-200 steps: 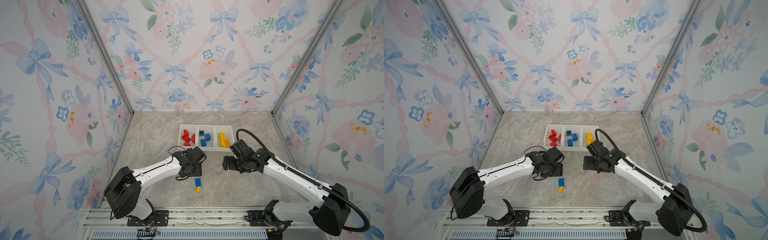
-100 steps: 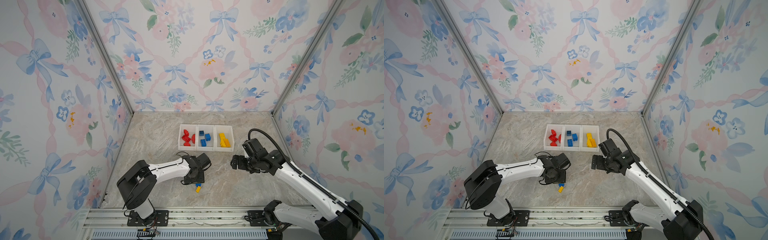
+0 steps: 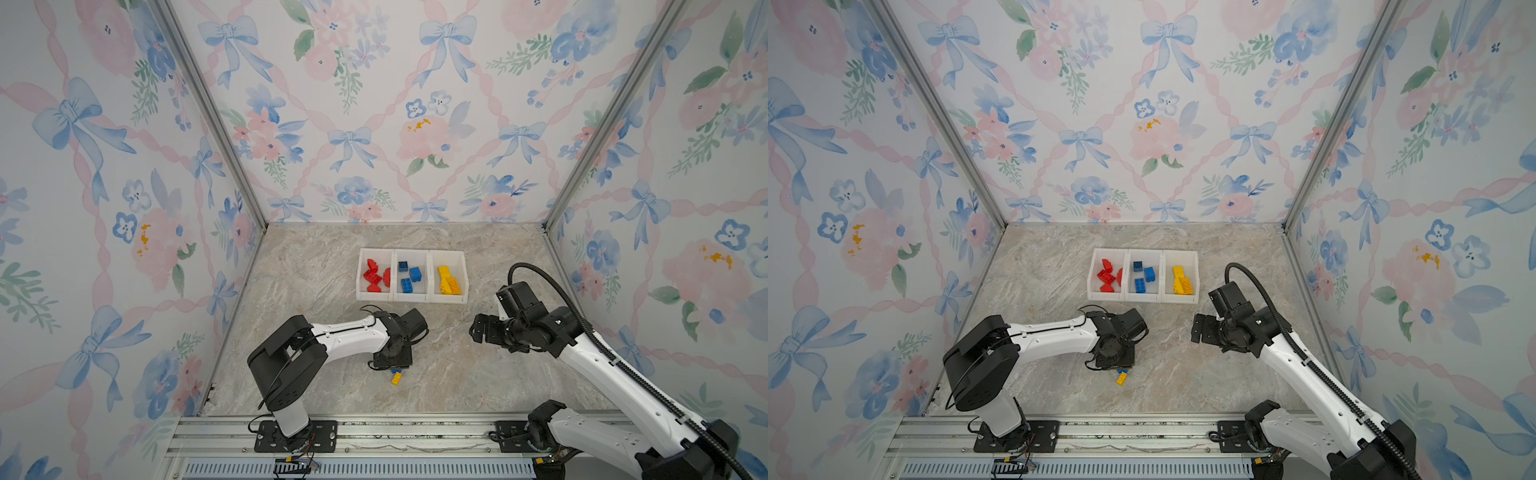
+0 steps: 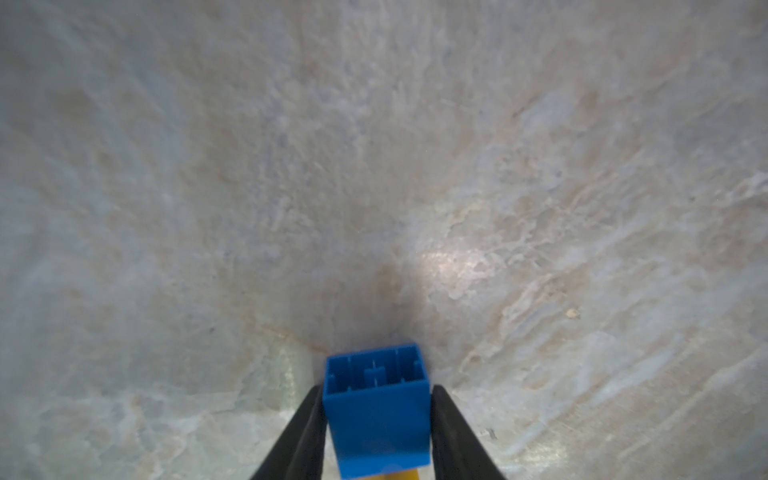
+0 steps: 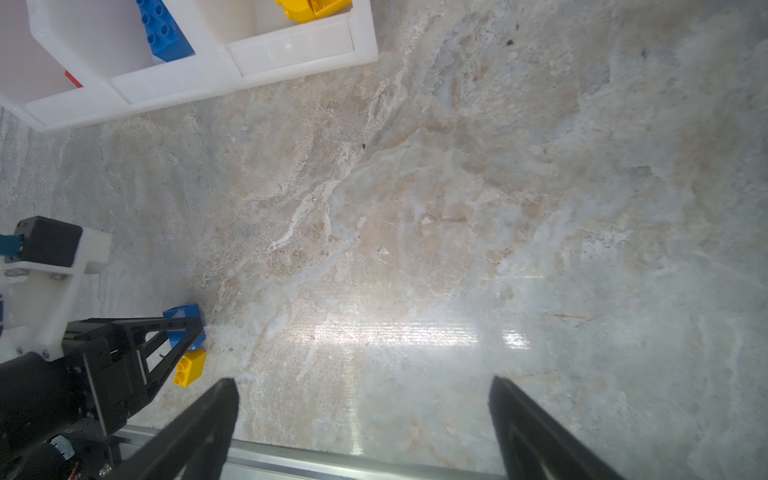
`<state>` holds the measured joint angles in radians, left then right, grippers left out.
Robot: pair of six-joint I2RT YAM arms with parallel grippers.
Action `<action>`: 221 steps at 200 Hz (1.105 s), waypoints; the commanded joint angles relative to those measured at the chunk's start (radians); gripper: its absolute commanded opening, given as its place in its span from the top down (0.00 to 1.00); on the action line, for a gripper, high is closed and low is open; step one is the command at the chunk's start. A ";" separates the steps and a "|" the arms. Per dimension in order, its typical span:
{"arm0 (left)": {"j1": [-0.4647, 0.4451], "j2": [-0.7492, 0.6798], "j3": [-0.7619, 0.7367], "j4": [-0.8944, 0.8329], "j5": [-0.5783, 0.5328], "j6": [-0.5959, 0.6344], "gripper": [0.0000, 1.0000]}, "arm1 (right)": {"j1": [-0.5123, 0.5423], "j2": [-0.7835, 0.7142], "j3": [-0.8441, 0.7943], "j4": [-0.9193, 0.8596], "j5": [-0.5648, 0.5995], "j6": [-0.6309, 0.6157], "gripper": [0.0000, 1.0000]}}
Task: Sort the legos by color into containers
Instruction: 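Close the left gripper on the blue brick, then lift the blue brick and carry it over the blue compartment with the left gripper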
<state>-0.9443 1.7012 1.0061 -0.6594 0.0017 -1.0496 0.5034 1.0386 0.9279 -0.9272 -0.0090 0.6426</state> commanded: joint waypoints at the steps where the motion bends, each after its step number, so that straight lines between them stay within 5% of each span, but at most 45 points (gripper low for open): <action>1: -0.006 0.017 0.008 -0.012 -0.002 -0.012 0.65 | -0.016 -0.005 -0.013 -0.022 -0.017 -0.039 0.03; 84: 0.029 0.020 0.140 -0.016 -0.069 0.003 0.75 | -0.025 0.009 0.000 -0.020 -0.034 -0.050 0.03; 221: 0.250 0.384 0.825 -0.065 -0.171 0.333 0.77 | -0.030 0.011 0.041 -0.029 -0.004 -0.024 0.03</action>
<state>-0.7067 2.0186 1.7416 -0.7048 -0.1463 -0.7998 0.4847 1.0466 0.9375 -0.9287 -0.0299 0.6094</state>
